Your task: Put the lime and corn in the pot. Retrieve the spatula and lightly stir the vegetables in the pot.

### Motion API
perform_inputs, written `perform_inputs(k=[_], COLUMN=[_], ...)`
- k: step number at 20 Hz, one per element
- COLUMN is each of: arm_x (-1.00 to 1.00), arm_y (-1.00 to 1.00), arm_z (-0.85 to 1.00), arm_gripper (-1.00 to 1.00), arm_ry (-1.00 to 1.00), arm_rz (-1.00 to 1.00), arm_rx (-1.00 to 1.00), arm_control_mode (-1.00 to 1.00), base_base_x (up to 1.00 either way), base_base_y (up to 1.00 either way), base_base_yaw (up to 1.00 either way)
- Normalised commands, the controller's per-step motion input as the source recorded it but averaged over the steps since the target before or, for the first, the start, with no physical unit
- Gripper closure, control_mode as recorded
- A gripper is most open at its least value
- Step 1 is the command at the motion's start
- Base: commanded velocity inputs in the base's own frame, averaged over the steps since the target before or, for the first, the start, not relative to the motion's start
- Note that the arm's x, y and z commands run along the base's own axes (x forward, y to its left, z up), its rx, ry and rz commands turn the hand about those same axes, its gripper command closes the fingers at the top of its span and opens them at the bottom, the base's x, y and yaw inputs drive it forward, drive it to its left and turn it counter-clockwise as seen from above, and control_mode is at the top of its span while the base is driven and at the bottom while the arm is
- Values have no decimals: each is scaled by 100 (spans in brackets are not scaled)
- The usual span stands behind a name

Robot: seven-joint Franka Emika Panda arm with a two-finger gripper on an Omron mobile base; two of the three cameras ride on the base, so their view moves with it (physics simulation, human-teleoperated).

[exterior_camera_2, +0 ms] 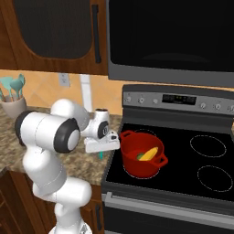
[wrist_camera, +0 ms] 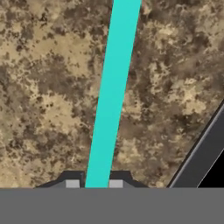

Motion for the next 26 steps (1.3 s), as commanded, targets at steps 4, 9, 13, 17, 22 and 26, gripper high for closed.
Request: perform_inputs(k=[4, 9, 13, 17, 22, 26], arm_x=[-22, -48, -54, -44, -19, -44], arm_y=[-18, -27, -17, -12, -5, -16], arm_z=[-89, -94, -91, -39, -47, -67], arm_gripper=[100, 100, 100, 100, 100, 100], arm_ry=[6, -4, -22, -21, -1, -3], arm_rz=[0, -1, -5, -9, -6, -8], arm_rx=[0, 0, 0, 0, 0, -1], arm_control_mode=[-100, -100, -100, -100, -100, -100], base_base_x=[0, 0, 0, 0, 0, 0], base_base_y=[0, 0, 0, 0, 0, 0], base_base_yaw=[0, 0, 0, 0, 0, 0])
